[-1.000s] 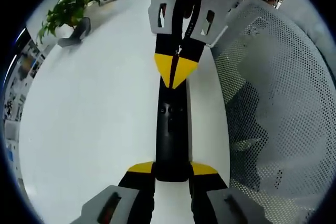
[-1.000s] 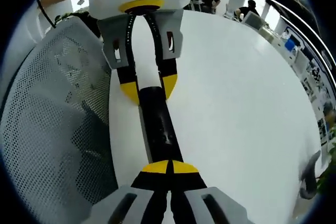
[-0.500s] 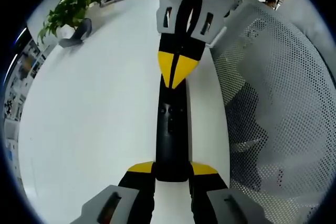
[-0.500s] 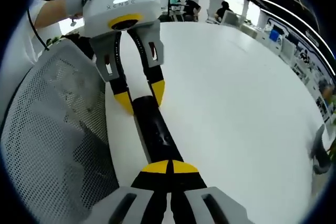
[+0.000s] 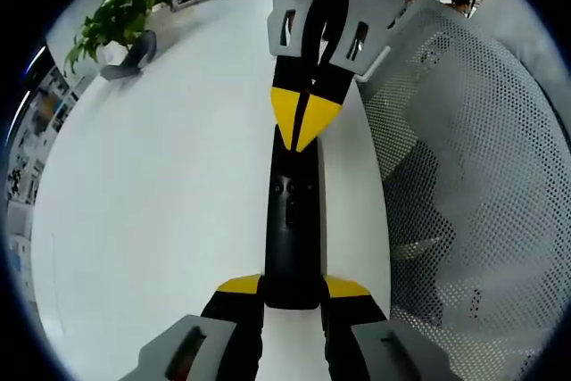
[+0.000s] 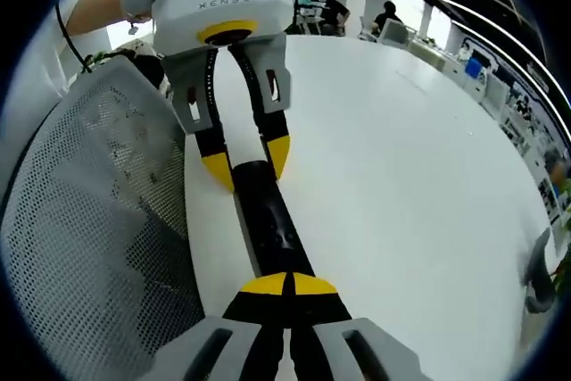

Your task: Press the specified remote control buttons in sequence, fully releasing each button before pressing the next.

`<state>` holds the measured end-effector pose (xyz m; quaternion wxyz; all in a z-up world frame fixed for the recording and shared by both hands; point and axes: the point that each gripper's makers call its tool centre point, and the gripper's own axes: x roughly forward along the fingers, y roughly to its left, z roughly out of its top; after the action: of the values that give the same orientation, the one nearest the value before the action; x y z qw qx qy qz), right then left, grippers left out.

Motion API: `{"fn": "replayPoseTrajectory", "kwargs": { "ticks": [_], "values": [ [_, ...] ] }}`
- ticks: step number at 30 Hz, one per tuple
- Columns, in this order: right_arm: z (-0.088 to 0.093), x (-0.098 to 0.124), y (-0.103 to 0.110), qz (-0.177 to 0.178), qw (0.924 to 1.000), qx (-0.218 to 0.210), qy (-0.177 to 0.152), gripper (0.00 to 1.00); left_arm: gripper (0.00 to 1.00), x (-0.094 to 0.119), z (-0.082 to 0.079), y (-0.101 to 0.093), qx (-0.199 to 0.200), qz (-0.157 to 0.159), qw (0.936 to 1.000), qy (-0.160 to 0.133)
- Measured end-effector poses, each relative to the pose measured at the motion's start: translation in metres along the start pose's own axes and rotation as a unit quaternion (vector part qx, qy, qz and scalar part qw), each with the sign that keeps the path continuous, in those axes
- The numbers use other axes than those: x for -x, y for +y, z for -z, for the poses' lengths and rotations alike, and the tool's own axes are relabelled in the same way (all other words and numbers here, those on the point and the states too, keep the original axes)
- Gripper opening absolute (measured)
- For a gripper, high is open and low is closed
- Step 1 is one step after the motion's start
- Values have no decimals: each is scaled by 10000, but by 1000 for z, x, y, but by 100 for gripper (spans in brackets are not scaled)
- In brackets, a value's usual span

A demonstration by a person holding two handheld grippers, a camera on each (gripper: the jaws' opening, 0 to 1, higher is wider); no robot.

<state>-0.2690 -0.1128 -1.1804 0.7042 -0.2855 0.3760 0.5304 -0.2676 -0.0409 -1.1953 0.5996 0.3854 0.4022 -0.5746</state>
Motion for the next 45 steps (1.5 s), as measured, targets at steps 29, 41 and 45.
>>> {"fn": "replayPoseTrajectory", "kwargs": {
  "ticks": [29,41,45],
  "values": [
    [-5,-6,-3,-108,9993,350,-45,0,24,-1,0,0,-168,106,9997,158],
    [-14,-10,-1,-381,9971,649,-123,0,24,-1,1,1,-158,129,9997,140],
    [-11,-8,4,-408,9967,701,-107,0,24,-1,1,1,-190,132,9996,145]
  ]
}}
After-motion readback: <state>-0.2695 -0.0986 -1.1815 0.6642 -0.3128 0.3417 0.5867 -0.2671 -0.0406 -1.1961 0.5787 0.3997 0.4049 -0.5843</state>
